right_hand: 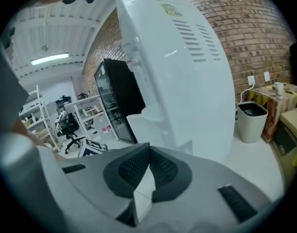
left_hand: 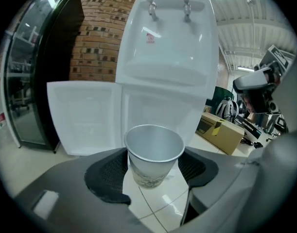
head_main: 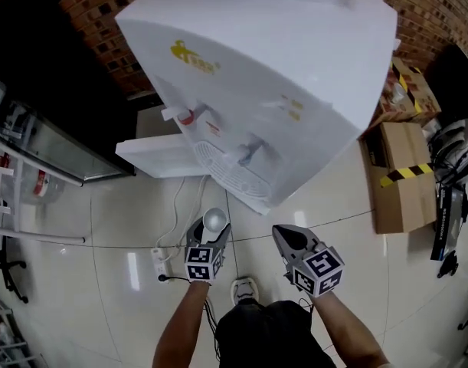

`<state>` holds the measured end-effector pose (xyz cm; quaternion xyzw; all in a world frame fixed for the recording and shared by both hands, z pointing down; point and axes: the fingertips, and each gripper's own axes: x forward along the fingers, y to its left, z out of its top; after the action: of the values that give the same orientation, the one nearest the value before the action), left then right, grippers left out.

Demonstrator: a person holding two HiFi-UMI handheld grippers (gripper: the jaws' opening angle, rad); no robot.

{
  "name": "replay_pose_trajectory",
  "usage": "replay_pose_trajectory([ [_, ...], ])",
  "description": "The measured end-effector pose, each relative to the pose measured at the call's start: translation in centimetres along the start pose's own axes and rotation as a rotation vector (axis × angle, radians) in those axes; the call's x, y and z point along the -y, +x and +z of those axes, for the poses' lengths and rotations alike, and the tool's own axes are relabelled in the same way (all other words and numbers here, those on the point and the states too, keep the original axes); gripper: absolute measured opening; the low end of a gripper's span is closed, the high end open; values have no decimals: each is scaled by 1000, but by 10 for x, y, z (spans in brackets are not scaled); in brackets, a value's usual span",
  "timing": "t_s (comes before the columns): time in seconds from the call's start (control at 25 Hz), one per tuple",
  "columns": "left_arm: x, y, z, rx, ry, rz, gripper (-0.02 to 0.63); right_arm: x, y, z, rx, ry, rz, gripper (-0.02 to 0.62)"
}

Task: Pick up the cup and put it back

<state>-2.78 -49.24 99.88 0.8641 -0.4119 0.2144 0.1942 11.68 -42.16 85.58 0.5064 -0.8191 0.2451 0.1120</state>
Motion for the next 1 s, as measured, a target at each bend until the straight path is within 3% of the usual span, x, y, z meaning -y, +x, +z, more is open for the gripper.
replay_pose_trajectory([
  [0.24,18,-139,82,16,-61,73,331,-68,-53,80,-46,2,30,9],
  [0.56,66,-331,215,91,-127,195,331,-151,-174,185,-79,-41,87,9],
  [0.76,79,-441,255,139,-187,303,331,-177,-238,199,-111,-43,98,9],
  [1.0,95,-527,266,170,-226,370,331,-197,-292,199,-124,-34,91,9],
])
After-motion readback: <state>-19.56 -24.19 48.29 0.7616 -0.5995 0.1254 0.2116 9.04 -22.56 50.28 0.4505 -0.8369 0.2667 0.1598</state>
